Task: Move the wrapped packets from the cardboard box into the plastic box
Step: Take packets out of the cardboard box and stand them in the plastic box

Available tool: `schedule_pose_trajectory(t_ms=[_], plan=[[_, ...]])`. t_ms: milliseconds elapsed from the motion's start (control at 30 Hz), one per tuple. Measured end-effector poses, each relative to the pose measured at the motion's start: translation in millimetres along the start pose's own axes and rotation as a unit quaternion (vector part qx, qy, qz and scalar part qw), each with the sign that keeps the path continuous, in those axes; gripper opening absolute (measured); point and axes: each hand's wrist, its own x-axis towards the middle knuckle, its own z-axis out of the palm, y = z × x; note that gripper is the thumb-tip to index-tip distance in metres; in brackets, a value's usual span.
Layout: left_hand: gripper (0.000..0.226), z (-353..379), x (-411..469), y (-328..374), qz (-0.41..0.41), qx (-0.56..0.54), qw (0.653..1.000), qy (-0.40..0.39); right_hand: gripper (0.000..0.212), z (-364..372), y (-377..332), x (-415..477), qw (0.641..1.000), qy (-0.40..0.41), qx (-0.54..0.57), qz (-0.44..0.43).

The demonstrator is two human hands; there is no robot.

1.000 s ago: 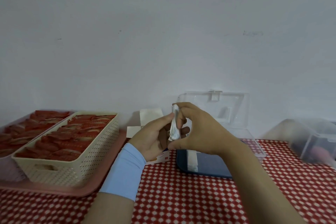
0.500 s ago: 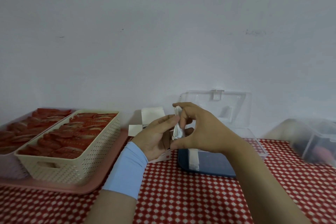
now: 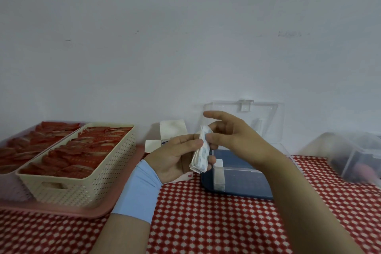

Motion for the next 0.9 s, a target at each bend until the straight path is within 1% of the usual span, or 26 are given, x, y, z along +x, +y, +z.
schedule_pose_trajectory(t_ms=[33, 67, 133, 200, 267, 300, 333, 367, 400, 433, 467, 500, 600, 667, 800, 900], plan=[[0.032, 0, -1, 0, -0.007, 0.010, 1.000, -0.003, 0.042, -1, 0, 0, 1.000, -0.006, -0.018, 0.008], [0.032, 1, -1, 0, -0.013, 0.019, 1.000, -0.002, 0.037, -2, 0, -1, 0.999, -0.015, -0.029, 0.017], [0.032, 2, -1, 0, -0.025, 0.037, 0.999, -0.002, 0.020, -5, -2, -3, 0.999, -0.026, -0.038, 0.024], [0.030, 1, -1, 1, -0.040, 0.045, 0.998, -0.003, 0.010, -7, -3, -4, 0.999, -0.021, -0.044, 0.024], [0.020, 0, 1, 5, -0.052, 0.075, 0.996, 0.024, 0.008, -8, -2, -3, 0.998, -0.003, -0.063, 0.025], [0.014, 1, 1, 8, -0.051, 0.119, 0.990, 0.051, 0.008, -9, -1, -3, 0.997, 0.009, -0.076, 0.027], [0.009, 1, 2, 11, -0.041, 0.200, 0.975, 0.087, 0.008, -9, 1, -2, 0.996, 0.020, -0.085, 0.031], [0.004, -1, 3, 14, -0.023, 0.307, 0.944, 0.121, 0.007, -10, 2, -1, 0.995, 0.029, -0.086, 0.035], [0.005, -1, 3, 18, -0.003, 0.406, 0.903, 0.142, 0.007, -10, 3, -1, 0.995, 0.034, -0.081, 0.038], [0.009, 0, 3, 19, 0.013, 0.469, 0.870, 0.152, 0.007, -10, 4, 0, 0.996, 0.038, -0.075, 0.039], [0.012, 2, 4, 20, 0.021, 0.487, 0.859, 0.158, 0.007, -11, 5, 0, 0.996, 0.043, -0.070, 0.038], [0.013, 4, 4, 20, 0.024, 0.481, 0.861, 0.163, 0.008, -10, 4, 1, 0.996, 0.048, -0.066, 0.037], [0.012, 8, 5, 16, 0.023, 0.426, 0.884, 0.192, 0.009, -3, 5, 2, 0.995, 0.074, -0.045, 0.041], [0.011, 9, 5, 14, 0.027, 0.412, 0.887, 0.206, 0.011, 1, 6, 2, 0.994, 0.092, -0.004, 0.058], [0.007, 9, 5, 8, 0.038, 0.364, 0.901, 0.231, 0.018, -2, 8, -1, 0.980, 0.064, 0.130, 0.137], [0.007, 11, 6, 4, 0.047, 0.345, 0.904, 0.249, 0.020, -4, 10, -5, 0.975, 0.064, 0.122, 0.177]])
